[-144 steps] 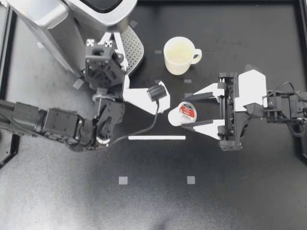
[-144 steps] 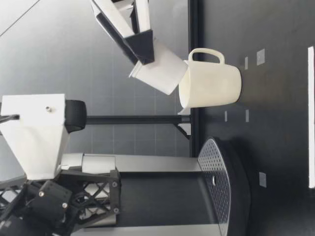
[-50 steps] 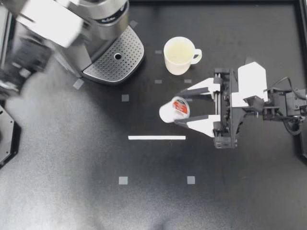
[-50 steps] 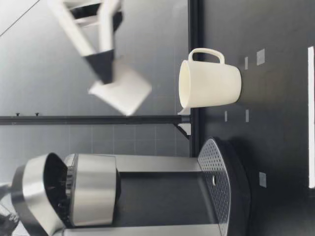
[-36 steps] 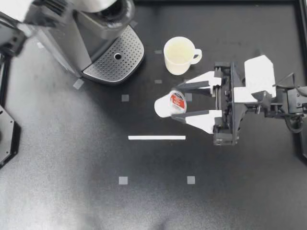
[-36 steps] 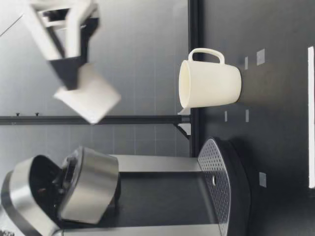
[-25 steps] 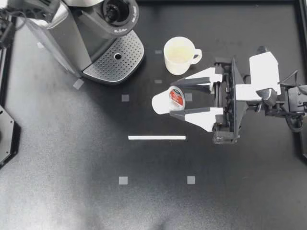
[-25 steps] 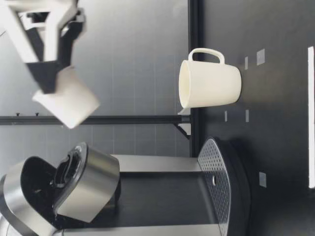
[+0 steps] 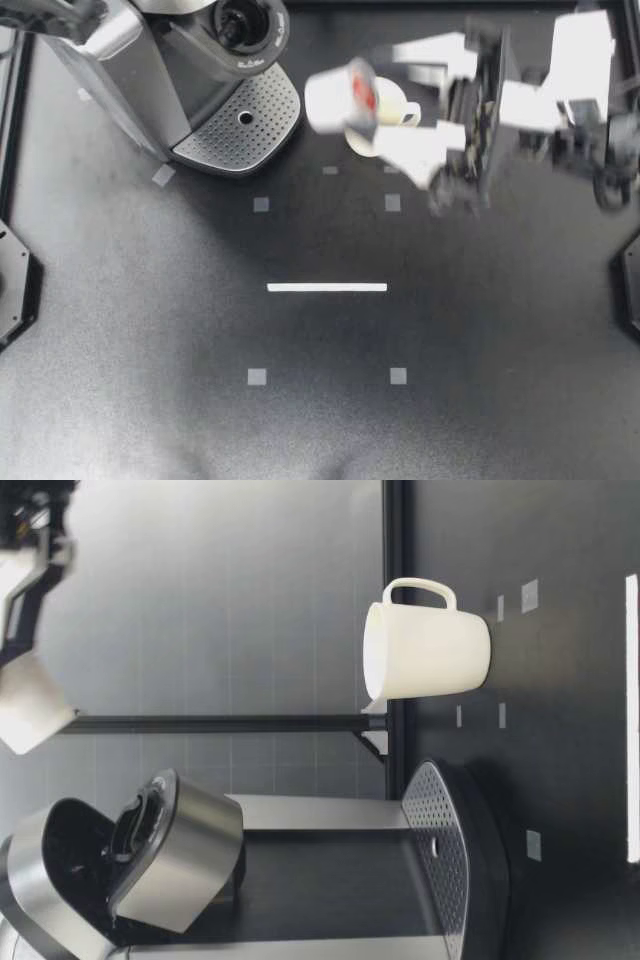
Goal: Place the coffee capsule inside the capsule container, then place the cup onto the center of the cup tray.
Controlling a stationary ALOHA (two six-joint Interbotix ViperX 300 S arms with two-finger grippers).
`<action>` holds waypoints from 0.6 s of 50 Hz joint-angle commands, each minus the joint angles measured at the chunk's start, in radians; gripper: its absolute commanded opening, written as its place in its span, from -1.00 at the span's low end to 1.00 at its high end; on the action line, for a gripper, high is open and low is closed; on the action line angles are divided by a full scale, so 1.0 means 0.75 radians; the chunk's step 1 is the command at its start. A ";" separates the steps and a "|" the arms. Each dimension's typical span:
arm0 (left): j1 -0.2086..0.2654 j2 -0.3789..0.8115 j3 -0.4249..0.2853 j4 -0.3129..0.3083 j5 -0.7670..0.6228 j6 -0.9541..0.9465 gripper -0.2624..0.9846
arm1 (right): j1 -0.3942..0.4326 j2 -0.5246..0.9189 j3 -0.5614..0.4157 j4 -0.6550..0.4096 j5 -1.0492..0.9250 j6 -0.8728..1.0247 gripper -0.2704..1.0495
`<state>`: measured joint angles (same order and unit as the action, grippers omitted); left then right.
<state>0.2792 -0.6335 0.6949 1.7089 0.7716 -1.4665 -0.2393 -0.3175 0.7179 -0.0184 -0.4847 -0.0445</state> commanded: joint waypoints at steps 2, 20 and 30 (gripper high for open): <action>0.004 -0.053 -0.004 0.061 -0.074 -0.088 -0.45 | -0.055 0.004 -0.129 -0.002 0.106 -0.035 0.20; 0.004 -0.121 0.065 0.145 -0.100 -0.217 -0.45 | -0.098 0.160 -0.382 -0.004 0.358 -0.157 0.20; 0.004 -0.125 0.059 0.147 -0.098 -0.205 -0.45 | -0.117 0.217 -0.432 -0.006 0.364 -0.172 0.20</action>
<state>0.2792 -0.7225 0.7563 1.8132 0.6964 -1.6199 -0.3114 -0.1534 0.4295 -0.0199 -0.2086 -0.1718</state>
